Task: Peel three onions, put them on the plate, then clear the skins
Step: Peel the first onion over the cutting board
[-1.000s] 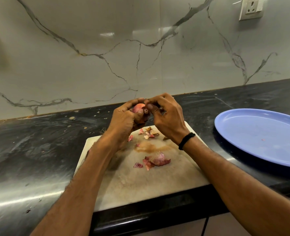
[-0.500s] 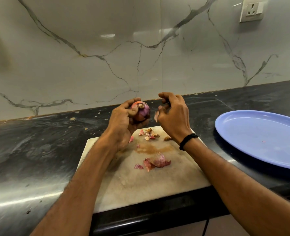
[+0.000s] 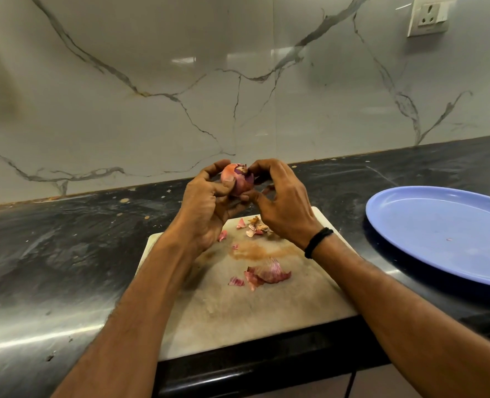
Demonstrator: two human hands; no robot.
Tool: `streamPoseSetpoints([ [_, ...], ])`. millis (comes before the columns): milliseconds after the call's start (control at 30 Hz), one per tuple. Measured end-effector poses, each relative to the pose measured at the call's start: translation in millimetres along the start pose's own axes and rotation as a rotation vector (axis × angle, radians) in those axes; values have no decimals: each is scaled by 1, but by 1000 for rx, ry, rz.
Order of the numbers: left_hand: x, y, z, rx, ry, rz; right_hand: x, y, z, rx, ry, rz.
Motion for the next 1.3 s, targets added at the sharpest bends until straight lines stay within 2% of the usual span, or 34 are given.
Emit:
streamPoseSetpoints([
  [433, -1, -2, 2, -80, 18, -66, -1, -2, -2, -33, -27, 1],
  [1300, -8, -10, -6, -326, 108, -7, -1, 1, 9, 40, -20, -35],
])
Point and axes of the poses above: each hand's wrist, its own x-axis away from the middle knuckle, its own y-axis out of the palm, z = x × y, the point moved 2 cm from there along -x, towards the middle knuckle, and after that the axes turned 10 degrees about -z, right-handed, at the moved point
